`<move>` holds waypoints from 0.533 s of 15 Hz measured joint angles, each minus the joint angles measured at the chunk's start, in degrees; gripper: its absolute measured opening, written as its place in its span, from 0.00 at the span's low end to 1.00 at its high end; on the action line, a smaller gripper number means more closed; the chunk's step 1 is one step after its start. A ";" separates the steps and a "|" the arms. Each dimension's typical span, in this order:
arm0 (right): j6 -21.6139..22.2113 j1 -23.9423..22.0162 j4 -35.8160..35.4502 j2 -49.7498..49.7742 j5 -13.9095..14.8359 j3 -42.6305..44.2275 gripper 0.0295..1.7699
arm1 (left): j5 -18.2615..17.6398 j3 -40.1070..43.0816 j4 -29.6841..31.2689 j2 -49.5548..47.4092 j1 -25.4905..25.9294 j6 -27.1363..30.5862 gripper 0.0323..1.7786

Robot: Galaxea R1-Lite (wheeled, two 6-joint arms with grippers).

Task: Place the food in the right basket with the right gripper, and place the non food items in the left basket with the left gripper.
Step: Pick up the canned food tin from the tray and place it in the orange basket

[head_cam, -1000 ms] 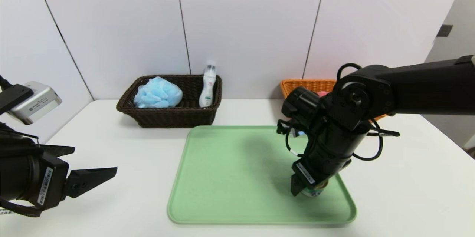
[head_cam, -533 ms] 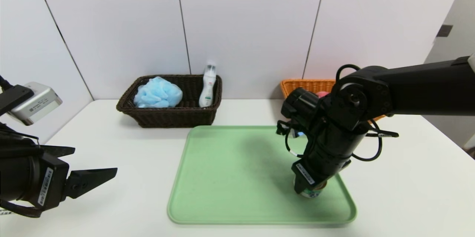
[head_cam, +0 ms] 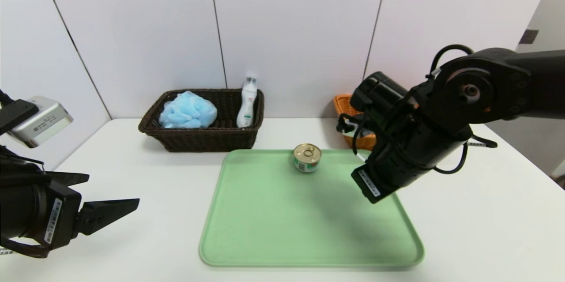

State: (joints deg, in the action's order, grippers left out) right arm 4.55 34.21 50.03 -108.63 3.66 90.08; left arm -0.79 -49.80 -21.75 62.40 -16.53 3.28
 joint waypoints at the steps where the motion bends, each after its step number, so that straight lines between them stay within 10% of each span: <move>1: 0.00 -0.11 0.00 0.80 0.02 0.06 0.01 | 0.02 -0.06 0.06 0.00 0.00 0.02 0.95; 8: -0.01 -0.17 -0.12 2.82 -0.13 0.17 0.01 | -0.09 -0.06 0.41 0.05 -0.09 0.02 0.95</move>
State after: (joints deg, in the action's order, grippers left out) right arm 4.53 34.04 49.91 -105.81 3.52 90.25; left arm -0.88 -49.86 -21.33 62.45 -16.62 3.30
